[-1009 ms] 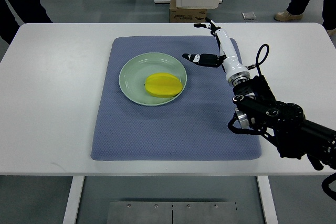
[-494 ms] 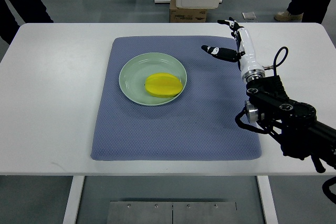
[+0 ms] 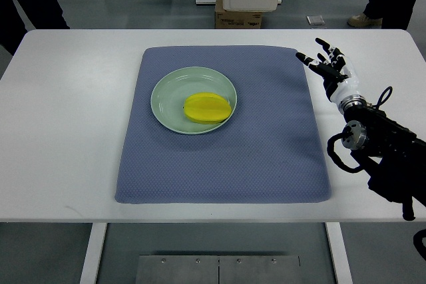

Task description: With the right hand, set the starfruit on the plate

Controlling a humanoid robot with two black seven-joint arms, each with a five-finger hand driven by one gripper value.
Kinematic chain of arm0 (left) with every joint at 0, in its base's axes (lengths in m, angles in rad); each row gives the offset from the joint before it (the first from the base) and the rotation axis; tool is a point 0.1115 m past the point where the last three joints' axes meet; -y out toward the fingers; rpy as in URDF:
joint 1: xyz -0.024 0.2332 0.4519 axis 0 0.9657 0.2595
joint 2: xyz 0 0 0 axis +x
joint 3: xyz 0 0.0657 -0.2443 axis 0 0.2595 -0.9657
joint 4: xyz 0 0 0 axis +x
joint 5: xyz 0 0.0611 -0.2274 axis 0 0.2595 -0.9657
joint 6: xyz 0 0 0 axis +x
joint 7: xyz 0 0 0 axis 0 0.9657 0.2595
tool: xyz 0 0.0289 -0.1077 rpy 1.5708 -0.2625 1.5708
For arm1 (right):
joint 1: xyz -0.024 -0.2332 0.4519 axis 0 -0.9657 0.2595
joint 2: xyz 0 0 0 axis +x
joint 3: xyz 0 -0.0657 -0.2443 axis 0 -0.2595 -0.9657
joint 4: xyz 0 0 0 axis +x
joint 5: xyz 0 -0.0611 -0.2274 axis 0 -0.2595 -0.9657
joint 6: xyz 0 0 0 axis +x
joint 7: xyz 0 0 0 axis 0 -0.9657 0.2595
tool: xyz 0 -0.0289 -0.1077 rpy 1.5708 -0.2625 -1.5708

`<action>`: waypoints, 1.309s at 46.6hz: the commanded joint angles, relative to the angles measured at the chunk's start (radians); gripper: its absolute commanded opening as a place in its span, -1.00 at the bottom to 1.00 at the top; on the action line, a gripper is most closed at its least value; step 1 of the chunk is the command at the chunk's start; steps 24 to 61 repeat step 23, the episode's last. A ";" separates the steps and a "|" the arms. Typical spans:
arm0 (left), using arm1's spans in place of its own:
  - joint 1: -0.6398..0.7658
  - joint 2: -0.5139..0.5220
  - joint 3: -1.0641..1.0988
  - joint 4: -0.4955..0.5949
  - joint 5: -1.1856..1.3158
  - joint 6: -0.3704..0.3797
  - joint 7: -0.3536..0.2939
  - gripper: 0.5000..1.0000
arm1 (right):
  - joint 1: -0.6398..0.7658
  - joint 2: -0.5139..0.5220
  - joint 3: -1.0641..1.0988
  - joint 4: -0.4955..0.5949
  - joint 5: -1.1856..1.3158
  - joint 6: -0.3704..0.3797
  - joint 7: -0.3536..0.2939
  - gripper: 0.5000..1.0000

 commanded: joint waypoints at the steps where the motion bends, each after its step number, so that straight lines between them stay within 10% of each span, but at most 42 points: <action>1: 0.001 0.000 -0.001 0.000 0.000 0.000 0.000 1.00 | -0.025 0.001 0.045 -0.009 0.001 0.025 -0.008 1.00; 61: 0.001 0.000 0.000 0.000 0.000 0.000 0.000 1.00 | -0.041 0.000 0.070 -0.009 -0.001 0.035 -0.020 1.00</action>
